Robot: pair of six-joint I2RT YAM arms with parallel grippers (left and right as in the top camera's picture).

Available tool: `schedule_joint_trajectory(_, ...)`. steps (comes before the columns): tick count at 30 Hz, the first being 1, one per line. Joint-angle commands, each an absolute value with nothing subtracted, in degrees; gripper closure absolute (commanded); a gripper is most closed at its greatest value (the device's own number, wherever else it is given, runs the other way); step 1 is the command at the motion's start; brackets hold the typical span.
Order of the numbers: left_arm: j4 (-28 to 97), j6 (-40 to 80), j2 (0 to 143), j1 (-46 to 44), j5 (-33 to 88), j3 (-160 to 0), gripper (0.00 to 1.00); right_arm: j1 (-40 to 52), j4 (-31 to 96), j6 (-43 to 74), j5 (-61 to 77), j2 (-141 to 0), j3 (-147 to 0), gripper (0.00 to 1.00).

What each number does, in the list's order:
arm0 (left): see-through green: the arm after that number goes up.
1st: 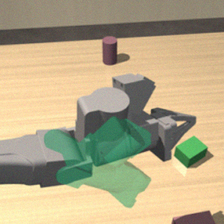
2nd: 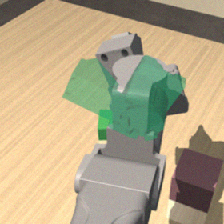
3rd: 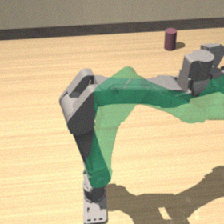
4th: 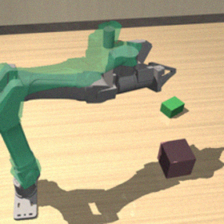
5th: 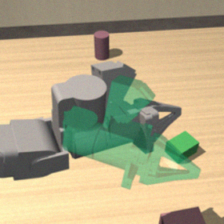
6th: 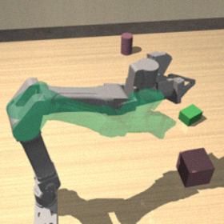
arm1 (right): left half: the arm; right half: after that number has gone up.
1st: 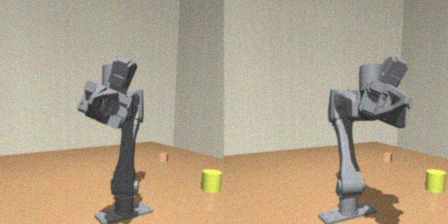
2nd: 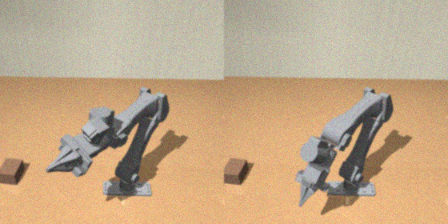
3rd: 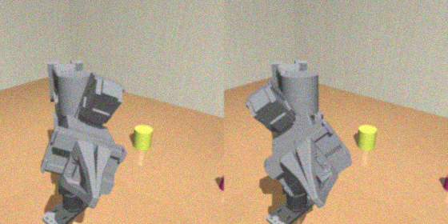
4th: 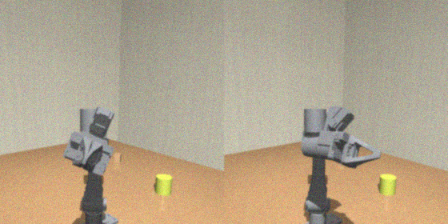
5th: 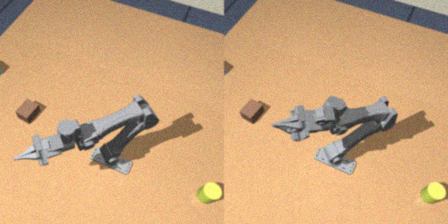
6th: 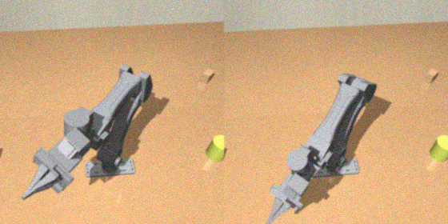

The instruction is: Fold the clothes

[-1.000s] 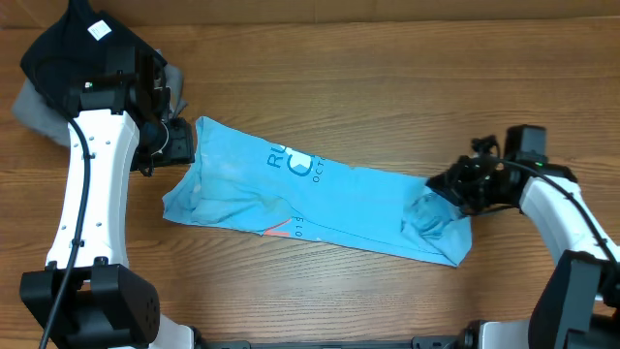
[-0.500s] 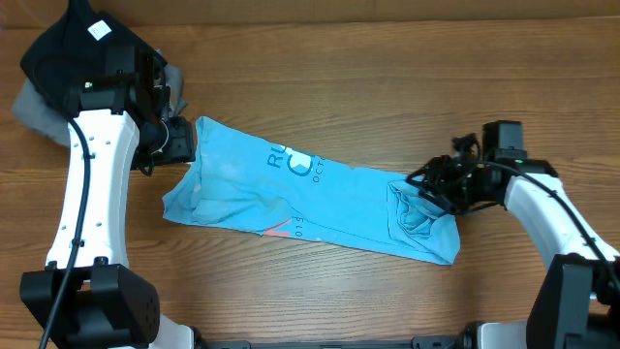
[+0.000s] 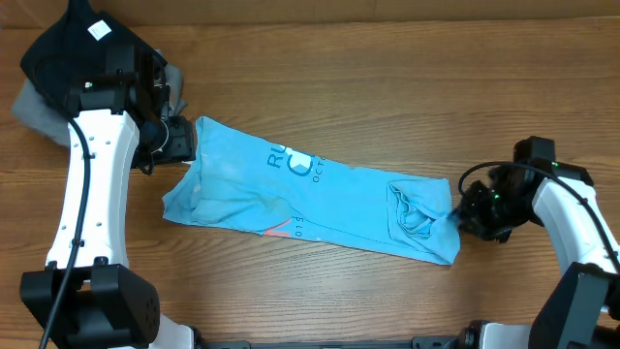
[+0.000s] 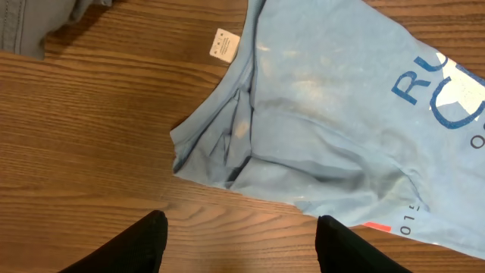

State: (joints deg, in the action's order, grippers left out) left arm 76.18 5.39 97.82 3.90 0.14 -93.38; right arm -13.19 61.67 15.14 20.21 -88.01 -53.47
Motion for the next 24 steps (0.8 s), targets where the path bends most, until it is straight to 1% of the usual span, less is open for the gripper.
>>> schedule_joint_trajectory(1,76.05,4.71,96.66,4.10,0.03,-94.24,0.34,-9.78,62.63,11.79,23.24,-86.78,-54.70,0.92)
schedule_joint_trajectory(2,76.05,4.69,96.66,4.10,0.03,-94.24,0.34,-8.45,62.92,11.18,24.69,-86.78,-54.70,0.96)
schedule_joint_trajectory(11,76.05,4.69,96.66,4.10,0.03,-94.24,0.34,6.26,60.75,12.14,25.56,-86.78,-54.70,0.96)
schedule_joint_trajectory(12,76.05,4.69,96.66,4.10,0.03,-94.24,0.34,7.57,60.51,12.16,25.56,-86.78,-54.70,0.95)
schedule_joint_trajectory(13,76.05,4.71,96.66,4.10,0.03,-94.24,0.34,8.69,60.42,12.14,25.56,-86.78,-54.72,0.87)
schedule_joint_trajectory(14,76.05,4.69,96.66,4.10,0.03,-94.24,0.34,9.61,60.45,12.12,25.28,-86.78,-54.72,0.72)
schedule_joint_trajectory(15,76.07,4.69,96.66,4.10,0.03,-94.24,0.34,10.35,60.51,12.08,24.53,-86.78,-54.72,0.60)
schedule_joint_trajectory(16,76.07,4.69,96.66,4.10,0.03,-94.24,0.34,10.92,60.53,11.90,23.18,-86.78,-54.72,0.57)
schedule_joint_trajectory(17,76.07,4.69,96.66,4.10,0.03,-94.24,0.34,11.20,60.53,11.92,21.71,-86.76,-54.74,0.56)
schedule_joint_trajectory(20,76.05,4.69,96.66,4.10,0.03,-94.24,0.33,10.63,60.34,11.97,17.93,-86.43,-55.24,0.55)
schedule_joint_trajectory(24,76.07,4.69,96.66,4.10,0.03,-94.24,0.33,6.83,60.07,12.21,17.58,-84.40,-57.71,0.55)
